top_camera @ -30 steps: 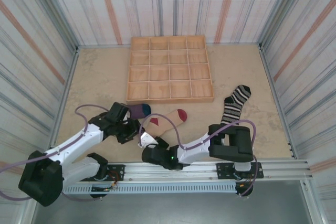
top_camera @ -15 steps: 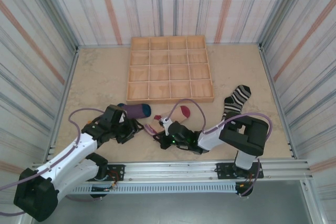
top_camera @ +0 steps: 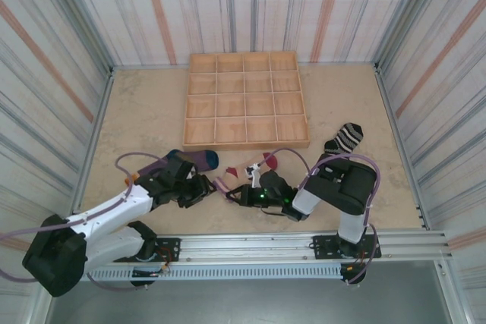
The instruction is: Roll the socks
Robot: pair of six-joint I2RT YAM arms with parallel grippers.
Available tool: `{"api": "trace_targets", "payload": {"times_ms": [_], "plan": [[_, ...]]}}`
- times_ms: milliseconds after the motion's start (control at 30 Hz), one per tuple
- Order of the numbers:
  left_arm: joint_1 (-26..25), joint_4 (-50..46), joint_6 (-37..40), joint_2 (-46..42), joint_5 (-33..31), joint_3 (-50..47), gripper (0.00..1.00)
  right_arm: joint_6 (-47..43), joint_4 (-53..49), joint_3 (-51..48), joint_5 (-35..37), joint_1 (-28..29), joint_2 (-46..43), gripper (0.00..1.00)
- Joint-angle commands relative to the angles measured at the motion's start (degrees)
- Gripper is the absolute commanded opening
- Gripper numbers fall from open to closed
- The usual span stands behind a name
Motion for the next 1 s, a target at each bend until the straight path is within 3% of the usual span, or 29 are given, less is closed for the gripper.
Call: {"api": "trace_targets", "payload": {"times_ms": [0,200,333,567,967], "plan": [[-0.45,3.17,0.81,2.50,-2.22,2.16,0.63,7.27,-14.65,-0.83,-1.44,-2.53,-0.72,0.00],[-0.61,7.57,1.67,7.74,-2.07,3.46,0.62,5.07,-28.75,1.99,-2.94,-5.42,-4.35,0.00],[-1.66,11.78,2.54,10.49,-2.54,4.66,0.63,9.08,-21.08,-0.47,-6.33,-7.85,-2.84,0.00],[-2.53,15.80,3.48,15.83,-2.39,7.06,0.63,11.78,-17.57,-2.02,-8.14,-9.39,-1.41,0.00],[-4.04,19.81,3.15,23.52,-3.25,10.01,0.50,19.61,-0.51,-7.56,-8.36,-11.30,6.86,0.00]]}}
